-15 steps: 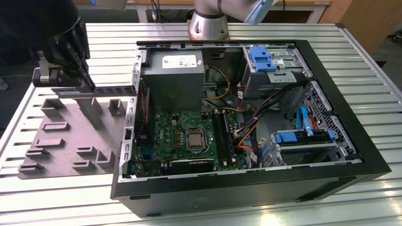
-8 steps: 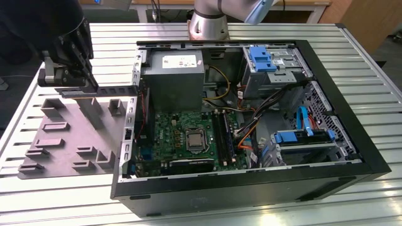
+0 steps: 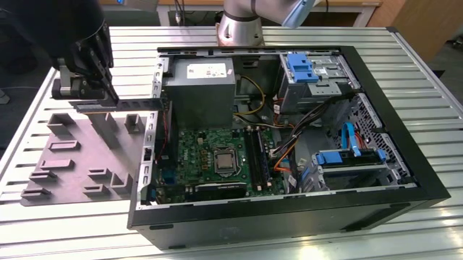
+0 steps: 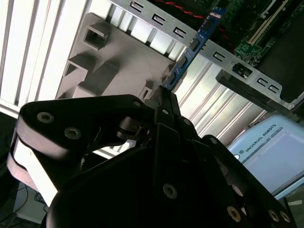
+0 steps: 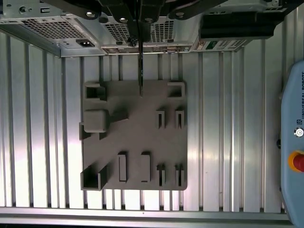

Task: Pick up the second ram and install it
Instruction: 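Pick up the second ram and move it above second insertion slot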

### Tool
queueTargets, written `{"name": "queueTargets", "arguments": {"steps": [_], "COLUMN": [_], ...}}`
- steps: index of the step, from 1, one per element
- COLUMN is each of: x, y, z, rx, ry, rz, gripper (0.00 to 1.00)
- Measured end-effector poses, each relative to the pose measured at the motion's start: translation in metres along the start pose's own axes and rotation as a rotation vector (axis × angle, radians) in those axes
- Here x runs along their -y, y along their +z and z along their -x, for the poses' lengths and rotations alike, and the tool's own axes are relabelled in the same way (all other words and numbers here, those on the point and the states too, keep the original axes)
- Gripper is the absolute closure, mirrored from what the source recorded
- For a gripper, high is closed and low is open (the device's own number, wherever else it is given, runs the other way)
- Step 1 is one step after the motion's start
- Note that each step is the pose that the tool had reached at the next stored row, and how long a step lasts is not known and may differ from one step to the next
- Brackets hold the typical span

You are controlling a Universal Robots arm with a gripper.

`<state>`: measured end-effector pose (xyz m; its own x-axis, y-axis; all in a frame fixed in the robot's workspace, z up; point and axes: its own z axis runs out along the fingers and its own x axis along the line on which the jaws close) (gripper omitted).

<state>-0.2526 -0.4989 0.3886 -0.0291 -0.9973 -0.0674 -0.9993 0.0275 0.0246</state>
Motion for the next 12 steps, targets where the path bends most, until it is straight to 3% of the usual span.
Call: {"name": "queueTargets", "arguments": {"steps": [12], "x": [0.0097], "y": [-0.0002], "z": [0.0003], "rx": [0.0], "ry": [0.0], "rz": [0.0], "gripper": [0.88]}}
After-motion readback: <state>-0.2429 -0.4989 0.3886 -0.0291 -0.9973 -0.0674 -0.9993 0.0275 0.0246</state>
